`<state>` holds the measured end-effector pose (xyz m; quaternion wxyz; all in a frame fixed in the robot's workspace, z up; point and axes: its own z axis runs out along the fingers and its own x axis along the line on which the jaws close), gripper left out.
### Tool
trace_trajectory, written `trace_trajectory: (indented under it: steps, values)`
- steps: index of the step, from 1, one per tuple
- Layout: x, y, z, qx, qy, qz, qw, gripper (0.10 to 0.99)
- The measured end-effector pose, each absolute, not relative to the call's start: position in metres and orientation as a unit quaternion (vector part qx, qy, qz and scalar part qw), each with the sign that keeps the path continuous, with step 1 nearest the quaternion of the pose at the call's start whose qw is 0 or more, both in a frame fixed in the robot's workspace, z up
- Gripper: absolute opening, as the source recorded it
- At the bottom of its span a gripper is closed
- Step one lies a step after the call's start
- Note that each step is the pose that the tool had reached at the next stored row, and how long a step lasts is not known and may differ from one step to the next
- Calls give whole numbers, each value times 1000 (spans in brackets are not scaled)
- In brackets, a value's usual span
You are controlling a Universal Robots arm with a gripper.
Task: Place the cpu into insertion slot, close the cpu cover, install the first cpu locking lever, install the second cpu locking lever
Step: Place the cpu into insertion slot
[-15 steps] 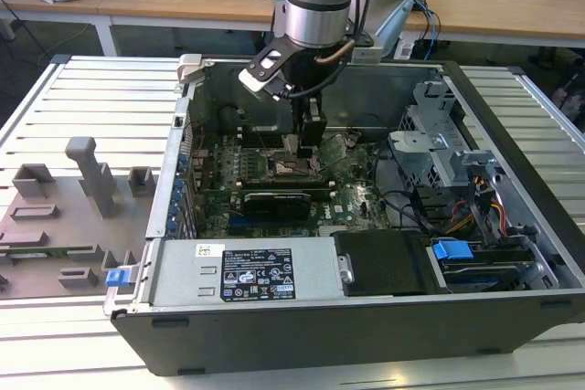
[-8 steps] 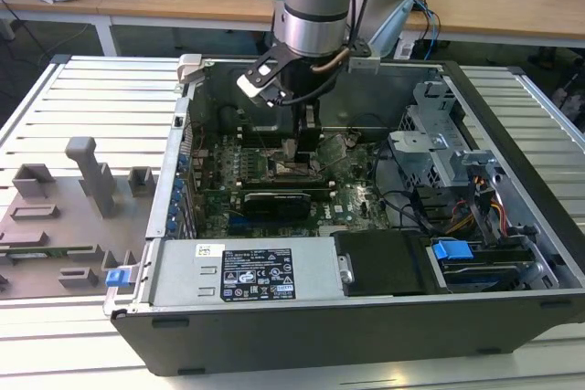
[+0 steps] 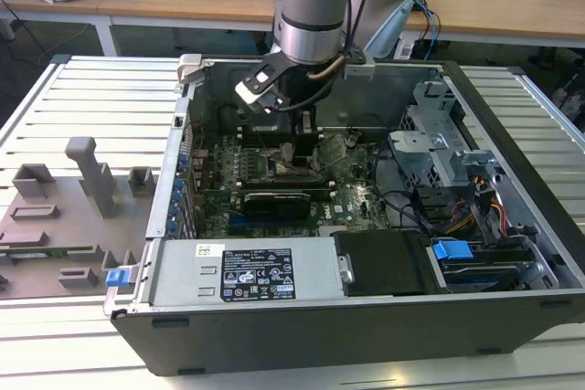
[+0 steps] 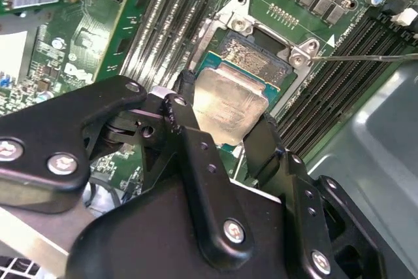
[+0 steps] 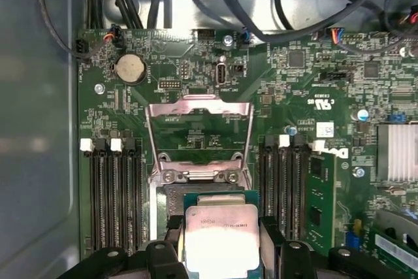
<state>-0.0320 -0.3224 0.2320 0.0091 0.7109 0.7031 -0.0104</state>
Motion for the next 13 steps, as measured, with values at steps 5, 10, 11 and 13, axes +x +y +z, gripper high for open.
trace_trajectory:
  steps: [5,10,11,13]
  values:
    - [-34,-318,225,711,703,-10,9,545]
    - [-34,-316,217,711,703,-10,8,545]
    - [-35,-316,215,711,703,-9,8,545]
    - [-36,-316,213,711,703,-8,7,545]
